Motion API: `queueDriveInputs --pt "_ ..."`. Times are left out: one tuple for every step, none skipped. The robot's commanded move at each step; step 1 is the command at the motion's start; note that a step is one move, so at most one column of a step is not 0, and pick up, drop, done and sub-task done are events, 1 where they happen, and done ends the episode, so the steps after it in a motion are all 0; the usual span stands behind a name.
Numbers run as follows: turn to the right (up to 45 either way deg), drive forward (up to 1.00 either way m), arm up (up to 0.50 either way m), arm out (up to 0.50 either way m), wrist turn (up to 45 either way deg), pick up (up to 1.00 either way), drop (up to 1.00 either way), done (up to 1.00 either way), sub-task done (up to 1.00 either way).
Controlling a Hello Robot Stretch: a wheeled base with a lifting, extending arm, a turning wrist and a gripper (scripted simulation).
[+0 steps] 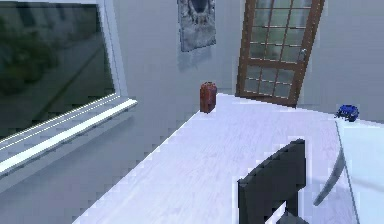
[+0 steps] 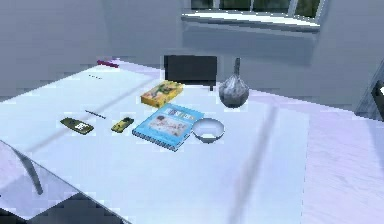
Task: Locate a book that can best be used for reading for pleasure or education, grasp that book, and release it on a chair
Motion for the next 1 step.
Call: queueDriveInputs --pt "0.0 0.00 0.50 0.00 0.0 0.00 0.00 0.00 0.00"
